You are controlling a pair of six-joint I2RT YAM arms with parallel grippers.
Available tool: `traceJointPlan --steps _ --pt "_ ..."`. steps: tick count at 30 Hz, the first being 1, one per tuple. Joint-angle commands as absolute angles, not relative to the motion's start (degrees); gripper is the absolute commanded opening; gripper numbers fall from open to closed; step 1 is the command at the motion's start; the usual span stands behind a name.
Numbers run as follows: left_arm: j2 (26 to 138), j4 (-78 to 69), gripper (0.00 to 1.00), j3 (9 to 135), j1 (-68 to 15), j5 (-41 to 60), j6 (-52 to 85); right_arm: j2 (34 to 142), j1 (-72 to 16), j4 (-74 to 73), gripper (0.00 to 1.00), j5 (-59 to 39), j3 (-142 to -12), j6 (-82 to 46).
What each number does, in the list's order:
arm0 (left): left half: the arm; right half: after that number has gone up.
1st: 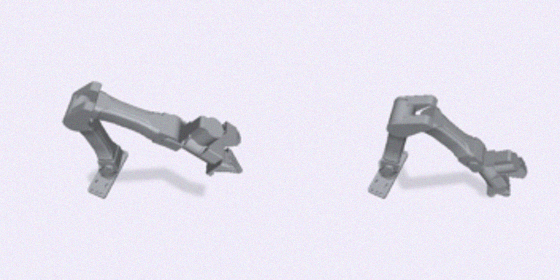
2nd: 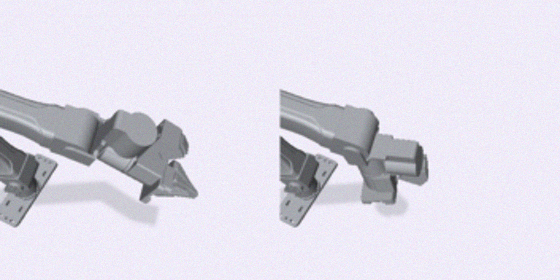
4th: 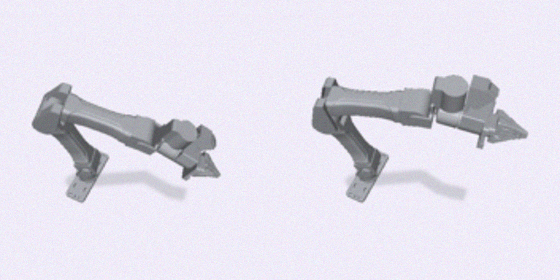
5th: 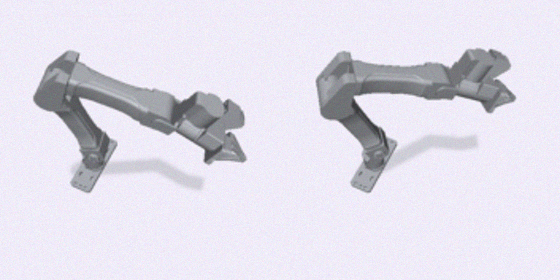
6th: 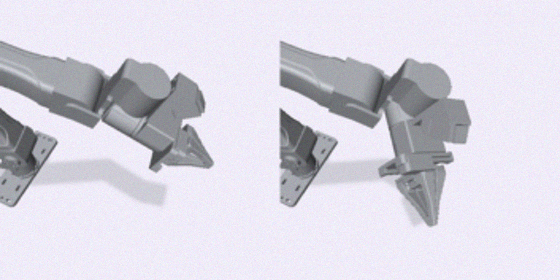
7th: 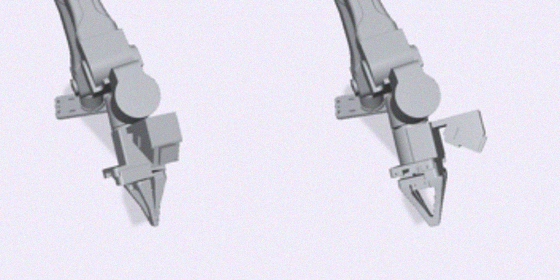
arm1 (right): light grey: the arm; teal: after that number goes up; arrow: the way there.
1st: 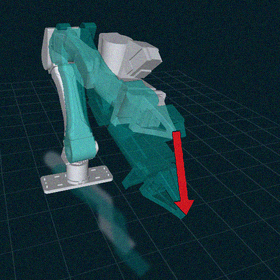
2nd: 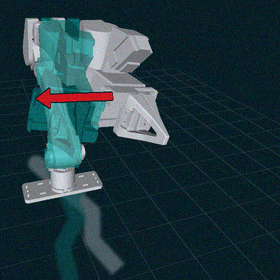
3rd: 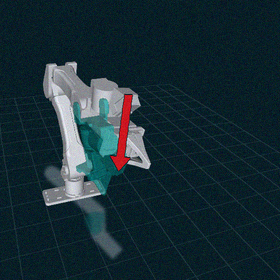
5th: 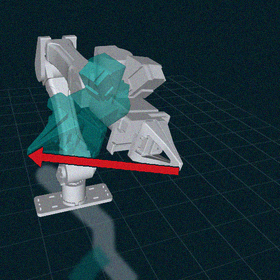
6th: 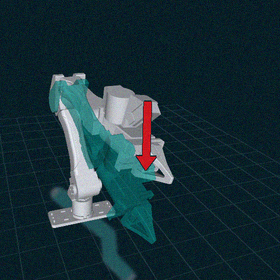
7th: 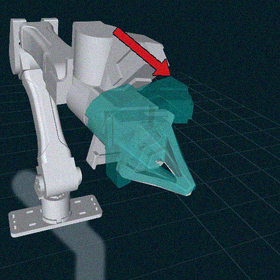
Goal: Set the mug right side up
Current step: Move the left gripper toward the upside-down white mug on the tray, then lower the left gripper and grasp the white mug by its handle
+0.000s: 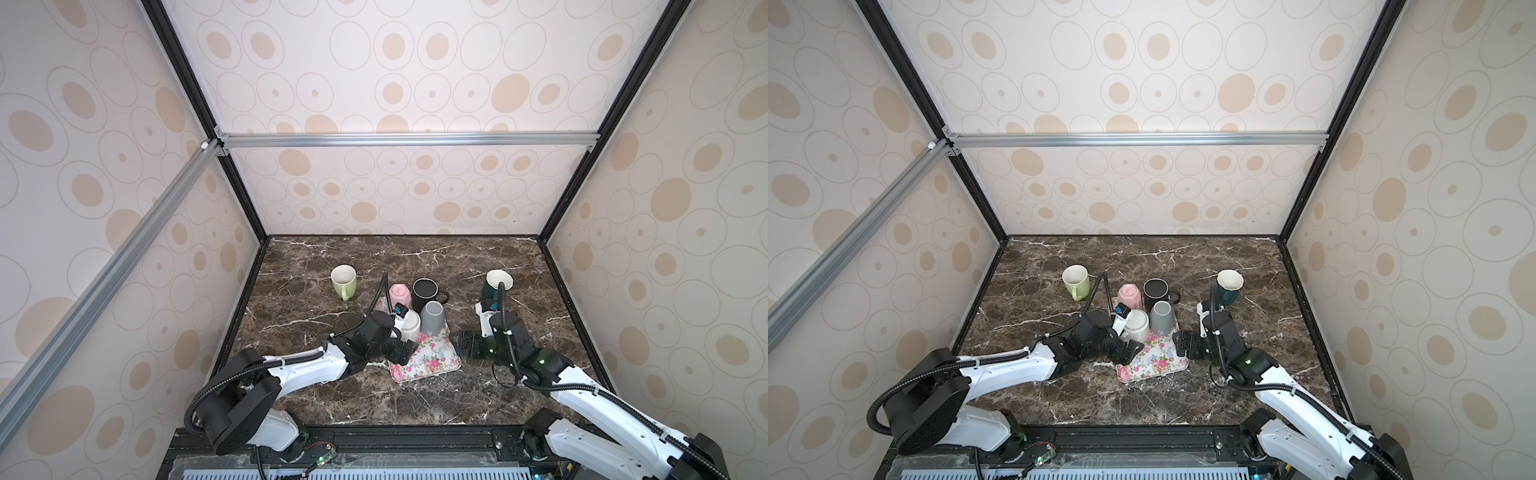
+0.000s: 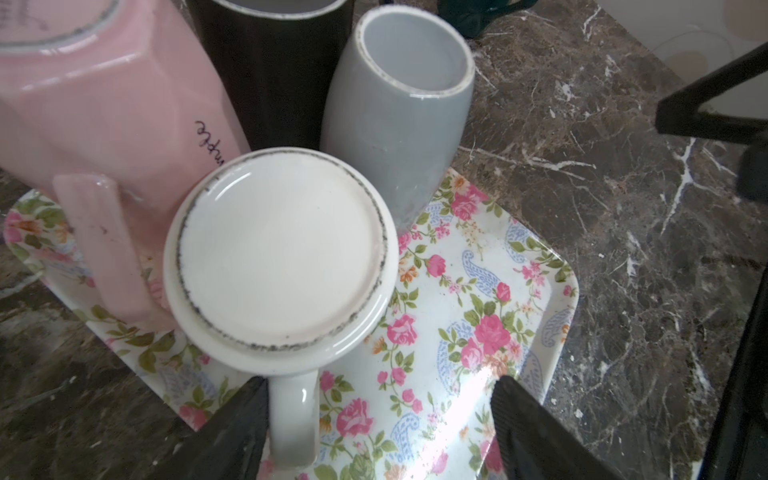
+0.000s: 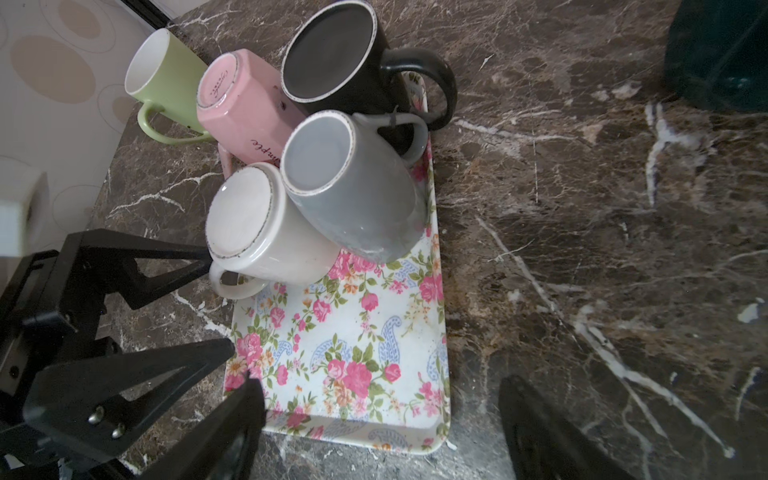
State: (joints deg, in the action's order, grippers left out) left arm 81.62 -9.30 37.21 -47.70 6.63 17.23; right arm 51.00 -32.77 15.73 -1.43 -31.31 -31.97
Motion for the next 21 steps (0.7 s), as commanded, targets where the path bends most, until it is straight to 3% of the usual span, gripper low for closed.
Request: traceJointPlan --steps 1,6,21 --pt "81.9 -6.1 0.84 38.3 -48.1 0.8 15.7 51.1 -33.0 16.9 0.89 -3.2 -33.7 -31.2" --pt "83.3 -3.3 0.83 40.5 -48.2 -0.2 16.9 51.3 -33.1 15.9 0.89 -4.0 -33.6 -32.5" --pt "83.0 -0.5 0.62 42.3 -48.2 -1.0 19.9 49.1 -33.1 14.6 0.89 -2.6 -29.6 -34.8"
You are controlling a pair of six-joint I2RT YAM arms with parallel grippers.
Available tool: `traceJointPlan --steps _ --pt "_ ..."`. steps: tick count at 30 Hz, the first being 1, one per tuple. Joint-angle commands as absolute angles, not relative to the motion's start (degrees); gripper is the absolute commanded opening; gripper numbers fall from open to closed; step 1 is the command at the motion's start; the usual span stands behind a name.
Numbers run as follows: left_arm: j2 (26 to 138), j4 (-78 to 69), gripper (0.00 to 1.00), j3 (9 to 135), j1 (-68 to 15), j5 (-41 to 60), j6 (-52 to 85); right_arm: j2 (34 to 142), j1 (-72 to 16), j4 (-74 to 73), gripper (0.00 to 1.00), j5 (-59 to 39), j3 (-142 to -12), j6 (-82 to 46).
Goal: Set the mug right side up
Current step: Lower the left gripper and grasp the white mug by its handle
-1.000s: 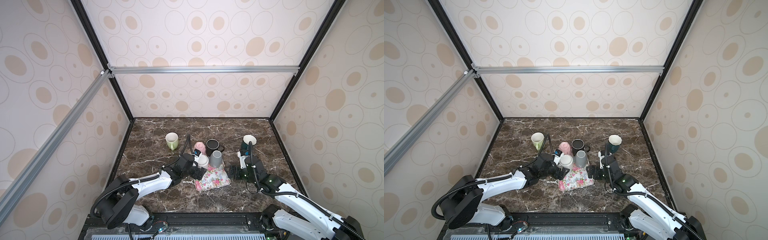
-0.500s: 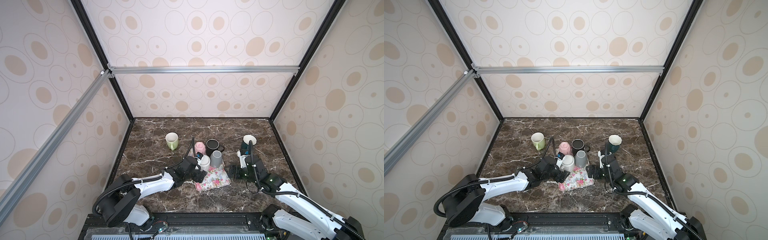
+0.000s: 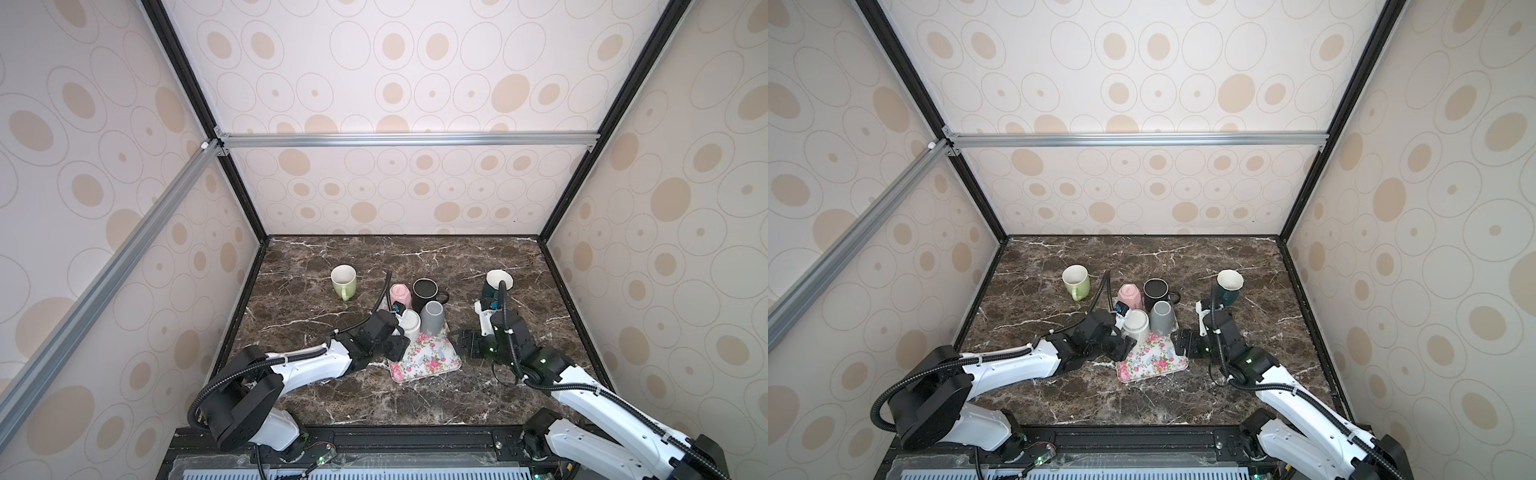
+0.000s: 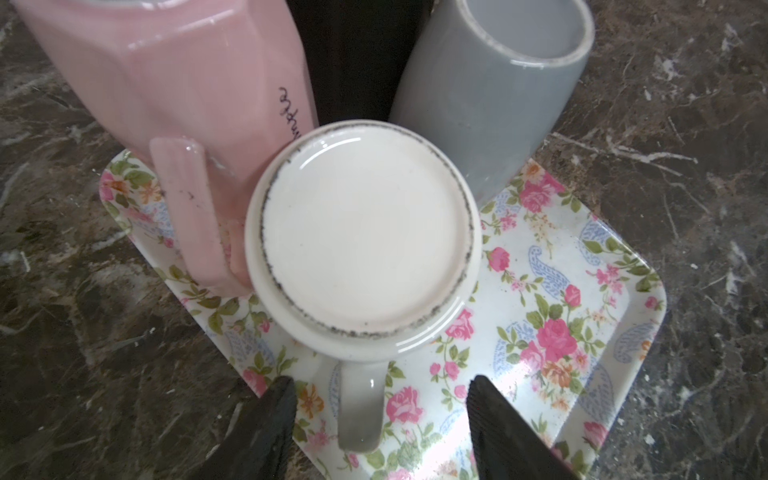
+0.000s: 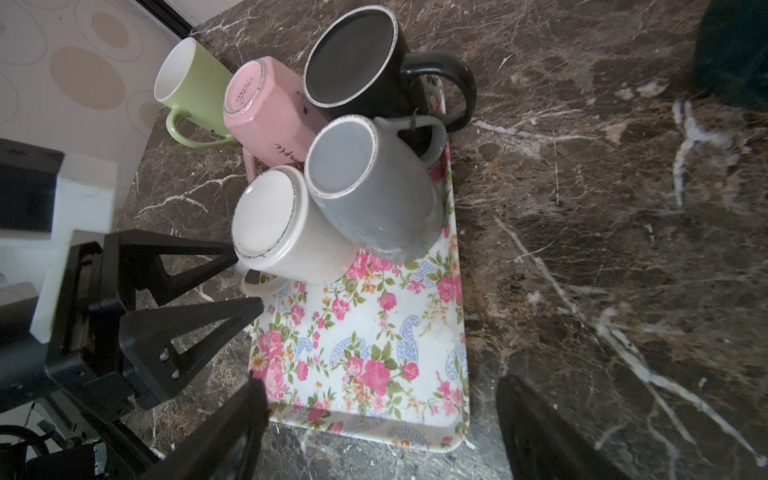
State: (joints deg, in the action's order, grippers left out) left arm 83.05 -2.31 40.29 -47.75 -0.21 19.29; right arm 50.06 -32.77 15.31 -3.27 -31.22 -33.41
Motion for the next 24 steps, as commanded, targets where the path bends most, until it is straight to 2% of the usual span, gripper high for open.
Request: traceJointPlan --steps 1,7,9,24 --pt "82.8 -0.5 0.61 42.3 -48.1 -0.9 19.9 49.0 -33.0 14.3 0.89 -2.5 -29.3 -35.0" --pt "83.4 -0.4 0.56 42.9 -48.1 -1.0 20.6 49.0 -33.1 15.0 0.89 -2.4 -29.7 -35.0" --pt "83.7 0.0 0.52 43.3 -48.2 -1.1 20.7 48.8 -33.0 15.3 0.89 -2.4 -29.8 -34.9" --pt "87.1 4.3 0.42 48.4 -48.3 -3.2 19.8 48.2 -33.0 15.3 0.89 -1.8 -29.2 -34.7"
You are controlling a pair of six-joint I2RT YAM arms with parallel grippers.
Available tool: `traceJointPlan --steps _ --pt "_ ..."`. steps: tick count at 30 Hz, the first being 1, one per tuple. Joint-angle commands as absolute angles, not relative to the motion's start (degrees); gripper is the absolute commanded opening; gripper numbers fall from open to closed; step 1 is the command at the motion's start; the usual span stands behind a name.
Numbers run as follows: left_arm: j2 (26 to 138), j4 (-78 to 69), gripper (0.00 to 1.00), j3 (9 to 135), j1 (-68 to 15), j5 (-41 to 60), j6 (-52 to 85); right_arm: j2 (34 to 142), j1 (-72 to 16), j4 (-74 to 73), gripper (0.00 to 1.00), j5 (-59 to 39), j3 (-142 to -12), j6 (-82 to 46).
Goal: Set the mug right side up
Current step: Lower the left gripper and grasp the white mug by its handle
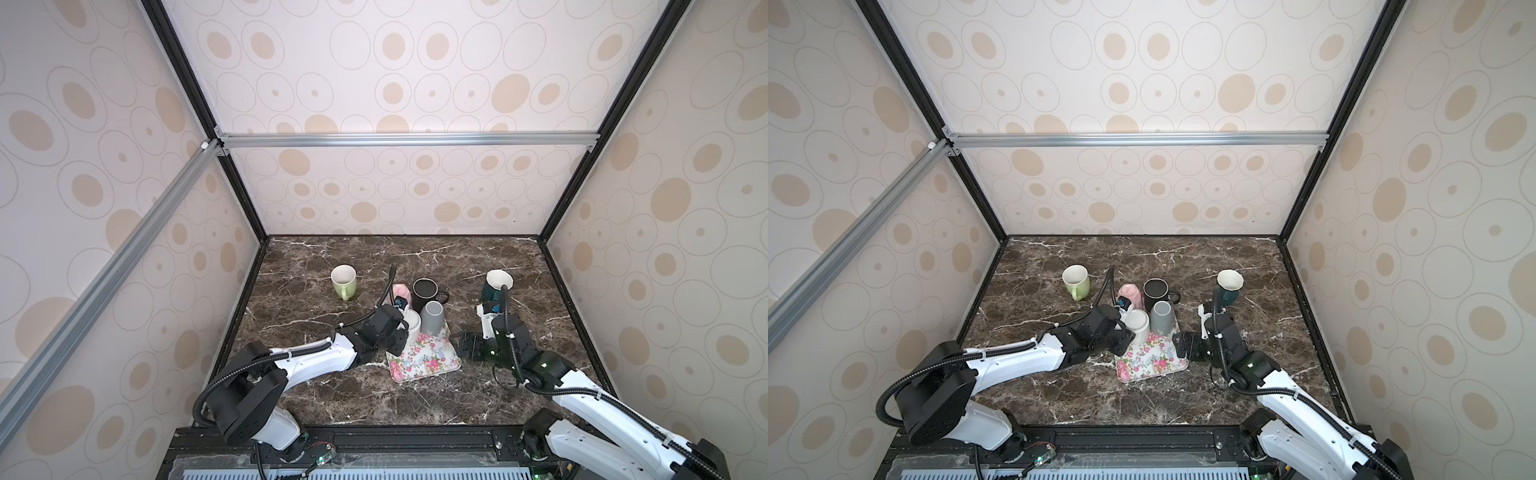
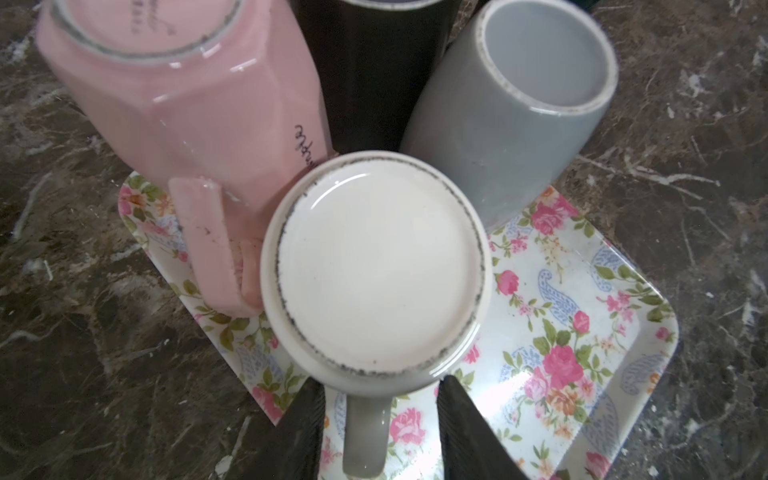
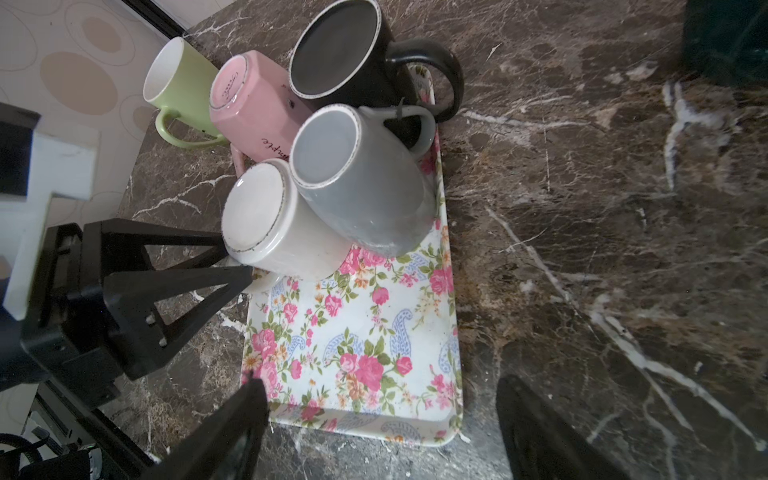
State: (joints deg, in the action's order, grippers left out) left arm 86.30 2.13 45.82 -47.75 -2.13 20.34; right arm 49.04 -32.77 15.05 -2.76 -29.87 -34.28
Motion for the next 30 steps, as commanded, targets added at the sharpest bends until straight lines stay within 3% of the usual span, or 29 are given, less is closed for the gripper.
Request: traceJointPlan --steps 1,5,12,18,23,30 --pt "87.3 4.5 0.41 48.6 -48.4 -3.5 19.9 48.1 -33.1 15.3 0.89 -1.7 -29.2 -34.7" --pt "87.5 4.6 0.39 48.9 -48.3 -3.9 19.8 48.0 -33.0 15.5 0.89 -1.5 -29.1 -34.7" --pt "87.9 4.8 0.21 49.4 -48.4 -5.0 20.1 48.7 -33.1 15.0 0.89 -1.2 -28.9 -34.7" --pt "87.6 5.5 0.16 49.6 -48.4 -5.9 20.7 49.0 -33.1 15.2 0.89 -1.2 -29.3 -34.5" --pt "87.1 6.3 0.00 49.2 -48.4 -6.7 21.7 49.2 -33.0 15.0 0.89 -1.1 -29.2 -34.8" --pt "83.0 4.4 0.00 46.8 -48.4 -6.5 24.2 50.9 -33.0 15.4 0.89 -0.8 -29.9 -34.9"
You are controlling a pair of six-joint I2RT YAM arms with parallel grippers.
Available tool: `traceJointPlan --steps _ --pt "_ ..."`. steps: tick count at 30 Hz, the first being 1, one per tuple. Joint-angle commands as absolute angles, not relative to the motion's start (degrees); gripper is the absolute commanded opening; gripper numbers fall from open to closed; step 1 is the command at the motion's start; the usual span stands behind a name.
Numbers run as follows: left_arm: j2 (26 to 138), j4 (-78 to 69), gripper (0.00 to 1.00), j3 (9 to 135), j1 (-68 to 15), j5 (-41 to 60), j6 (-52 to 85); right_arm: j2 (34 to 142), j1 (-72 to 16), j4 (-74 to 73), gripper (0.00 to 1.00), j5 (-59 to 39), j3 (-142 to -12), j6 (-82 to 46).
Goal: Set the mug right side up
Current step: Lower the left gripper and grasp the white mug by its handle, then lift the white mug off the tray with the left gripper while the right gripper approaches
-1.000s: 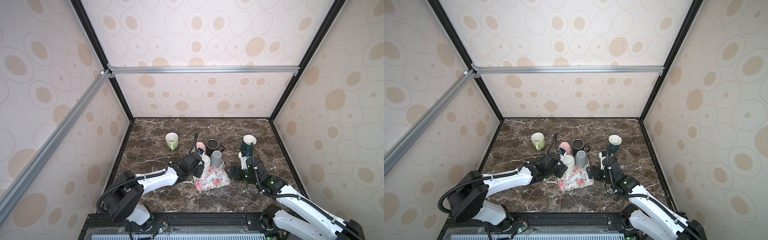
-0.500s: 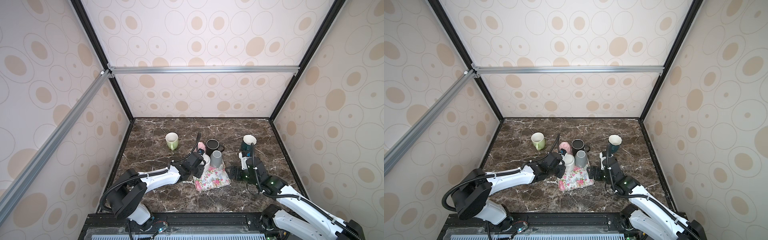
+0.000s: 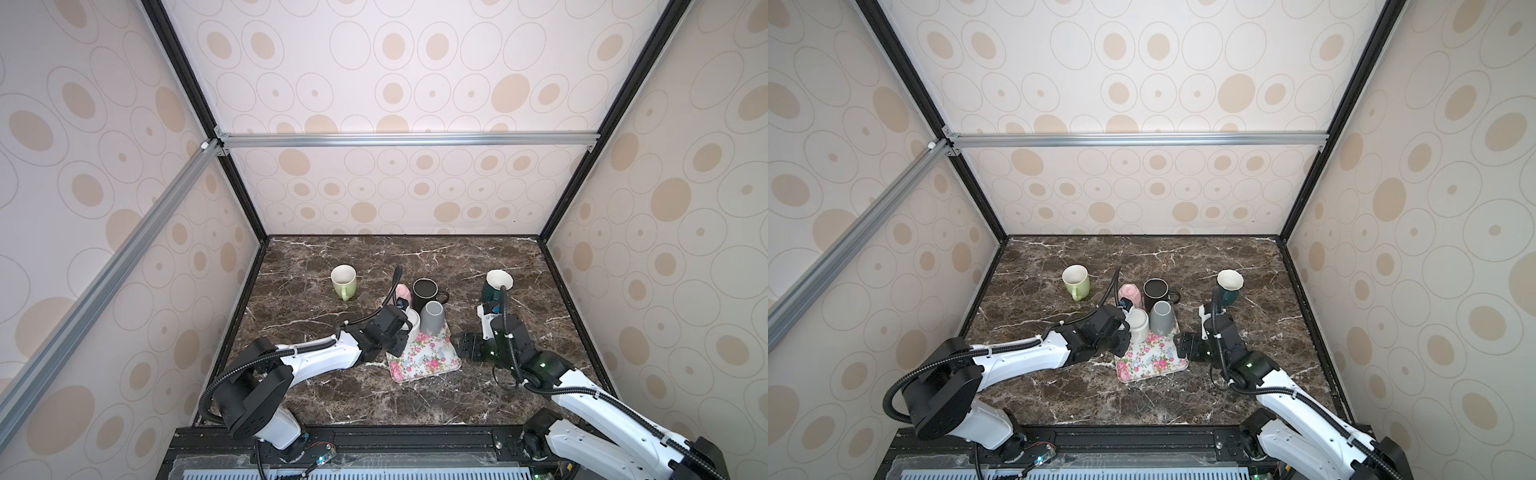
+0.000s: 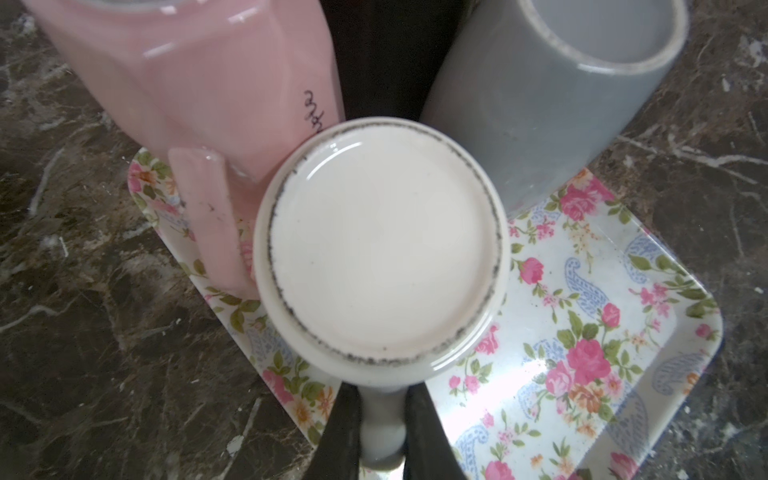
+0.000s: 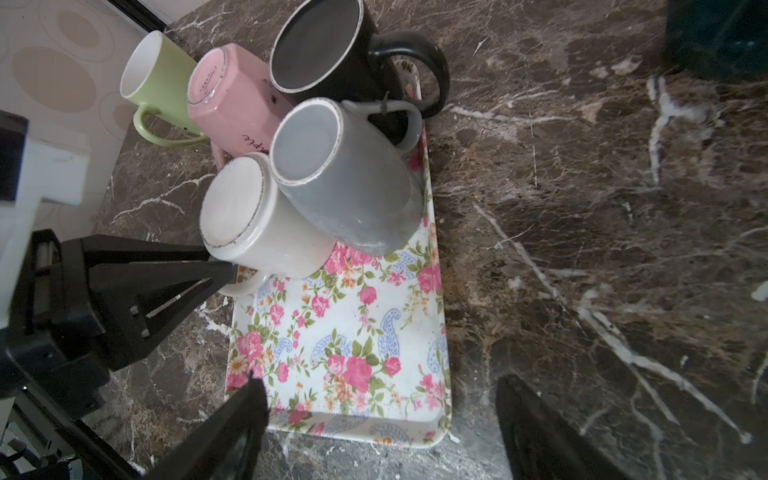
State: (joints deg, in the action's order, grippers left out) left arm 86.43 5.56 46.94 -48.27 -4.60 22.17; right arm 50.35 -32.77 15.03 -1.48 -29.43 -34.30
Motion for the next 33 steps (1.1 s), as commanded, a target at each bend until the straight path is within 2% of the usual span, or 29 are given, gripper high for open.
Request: traceJointPlan --steps 1,17,26,33 --pt "81.8 3.4 0.00 46.1 -48.4 -6.0 24.7 51.0 -33.1 15.6 0.89 -0.9 -30.2 -35.0" --pt "65.9 -4.3 0.00 39.3 -48.4 -2.3 31.1 51.3 -33.1 10.3 0.89 -5.1 -29.2 -38.0" --pt "64.8 -9.8 0.00 38.1 -48.3 1.7 33.3 54.5 -33.1 0.3 0.88 -13.8 -28.3 -40.4" --pt "65.8 -15.7 0.00 38.8 -48.4 4.1 35.0 54.8 -33.0 -2.6 0.87 -14.8 -27.4 -42.2"
